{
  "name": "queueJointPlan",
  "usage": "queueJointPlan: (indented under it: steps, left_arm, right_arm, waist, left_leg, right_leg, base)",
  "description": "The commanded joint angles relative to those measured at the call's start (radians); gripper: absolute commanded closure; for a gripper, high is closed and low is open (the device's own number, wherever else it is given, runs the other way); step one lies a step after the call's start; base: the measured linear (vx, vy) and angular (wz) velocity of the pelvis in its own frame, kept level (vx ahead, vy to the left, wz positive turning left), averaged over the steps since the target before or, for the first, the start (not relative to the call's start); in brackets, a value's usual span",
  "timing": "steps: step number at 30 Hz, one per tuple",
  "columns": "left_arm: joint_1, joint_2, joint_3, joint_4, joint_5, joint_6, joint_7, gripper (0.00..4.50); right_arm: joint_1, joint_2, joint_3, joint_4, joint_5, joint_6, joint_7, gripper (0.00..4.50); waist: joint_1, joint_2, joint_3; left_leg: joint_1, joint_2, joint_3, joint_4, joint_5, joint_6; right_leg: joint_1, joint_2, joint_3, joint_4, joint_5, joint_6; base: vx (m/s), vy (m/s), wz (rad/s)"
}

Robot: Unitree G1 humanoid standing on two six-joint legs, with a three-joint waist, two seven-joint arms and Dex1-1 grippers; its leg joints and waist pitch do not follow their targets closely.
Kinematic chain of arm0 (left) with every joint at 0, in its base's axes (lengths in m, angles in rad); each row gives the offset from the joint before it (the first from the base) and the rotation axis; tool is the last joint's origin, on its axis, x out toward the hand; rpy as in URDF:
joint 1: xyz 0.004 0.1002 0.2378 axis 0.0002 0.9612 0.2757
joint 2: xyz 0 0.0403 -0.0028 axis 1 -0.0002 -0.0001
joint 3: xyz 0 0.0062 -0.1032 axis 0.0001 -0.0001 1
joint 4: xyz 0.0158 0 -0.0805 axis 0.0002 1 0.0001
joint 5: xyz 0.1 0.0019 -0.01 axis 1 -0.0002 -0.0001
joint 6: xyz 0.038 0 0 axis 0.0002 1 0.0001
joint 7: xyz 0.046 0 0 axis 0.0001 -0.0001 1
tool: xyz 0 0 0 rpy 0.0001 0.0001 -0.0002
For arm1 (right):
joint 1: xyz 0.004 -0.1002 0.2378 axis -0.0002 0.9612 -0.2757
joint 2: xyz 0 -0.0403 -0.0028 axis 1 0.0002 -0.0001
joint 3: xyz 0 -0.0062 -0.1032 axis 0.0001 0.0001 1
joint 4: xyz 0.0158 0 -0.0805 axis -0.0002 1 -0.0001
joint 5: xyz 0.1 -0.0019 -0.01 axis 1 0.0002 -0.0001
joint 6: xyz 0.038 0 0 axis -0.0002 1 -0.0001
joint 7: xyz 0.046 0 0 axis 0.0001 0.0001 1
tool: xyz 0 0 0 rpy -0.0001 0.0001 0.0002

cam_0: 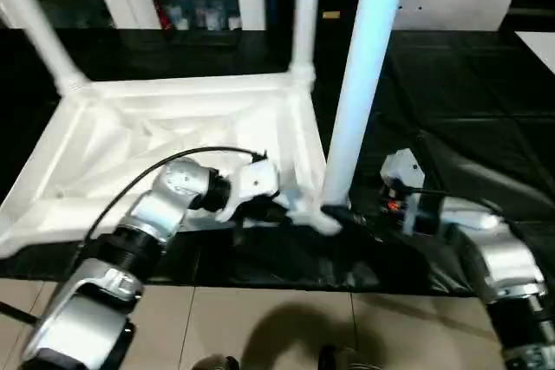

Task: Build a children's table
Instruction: Rotate leg to tighten

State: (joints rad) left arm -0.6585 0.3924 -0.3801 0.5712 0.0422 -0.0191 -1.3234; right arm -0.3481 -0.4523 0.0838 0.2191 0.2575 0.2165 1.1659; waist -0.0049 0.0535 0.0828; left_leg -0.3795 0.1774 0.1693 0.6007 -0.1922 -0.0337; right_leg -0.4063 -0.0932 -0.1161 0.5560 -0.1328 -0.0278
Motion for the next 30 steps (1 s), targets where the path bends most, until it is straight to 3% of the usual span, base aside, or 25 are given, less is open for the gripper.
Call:
queueJointPlan:
  steps: [1,6,12,22,29,30]
  left_arm:
    - [0.002,0.012,-0.033,-0.036,0.001,-0.037,-0.07,4.5]
    - [0.007,0.025,-0.054,-0.047,-0.006,-0.053,-0.13,4.5]
    - [0.001,0.021,-0.064,-0.052,-0.012,-0.055,-0.148,4.5]
    - [-0.002,0.019,-0.06,-0.04,-0.006,-0.071,-0.141,4.5]
    - [-0.005,0.004,-0.041,-0.029,-0.007,-0.025,-0.094,4.5]
    - [-0.007,-0.007,-0.032,-0.027,-0.008,-0.004,-0.067,4.5]
  right_arm:
    - [-0.022,-0.014,0.013,0.014,0.032,0.01,0.081,0.73]
    - [-0.056,-0.039,0.045,0.048,0.05,0.027,0.18,1.11]
    - [-0.076,-0.06,0.083,0.063,0.055,0.042,0.266,1.52]
    - [-0.081,-0.053,0.105,0.08,0.043,0.014,0.282,2.43]
    - [-0.039,-0.039,0.09,0.04,0.065,0.047,0.246,2.53]
    - [-0.028,-0.027,0.081,0.029,0.073,0.067,0.214,2.53]
  waist:
    - [0.007,-0.002,-0.071]
    - [0.015,-0.006,-0.067]
    - [0.021,-0.014,-0.067]
    - [0.03,-0.014,-0.067]
    - [0.031,-0.015,-0.064]
    - [0.03,-0.008,-0.066]
  left_leg:
    - [0.014,0.058,-0.011,-0.074,-0.221,0.115]
    - [0.017,0.057,-0.011,-0.078,-0.249,0.085]
    - [0.018,0.057,-0.008,-0.077,-0.232,0.087]
    - [0.018,0.057,-0.007,-0.077,-0.206,0.095]
    - [0.02,0.058,-0.008,-0.08,-0.228,0.085]
    - [0.02,0.058,-0.008,-0.081,-0.235,0.079]
  right_leg:
    - [0.062,-0.061,0.055,-0.049,-0.247,-0.246]
    - [0.059,-0.06,0.057,-0.055,-0.338,-0.222]
    - [0.056,-0.061,0.061,-0.056,-0.35,-0.214]
    - [0.054,-0.06,0.062,-0.056,-0.35,-0.209]
    - [0.051,-0.06,0.063,-0.061,-0.385,-0.196]
    - [0.053,-0.059,0.061,-0.063,-0.384,-0.198]
  base:
    - [0.0,0.0,0.0]
    - [0.0,0.0,0.0]
    - [0.0,0.0,0.0]
    - [0.0,0.0,0.0]
    - [0.0,0.0,0.0]
    - [0.0,0.0,0.0]
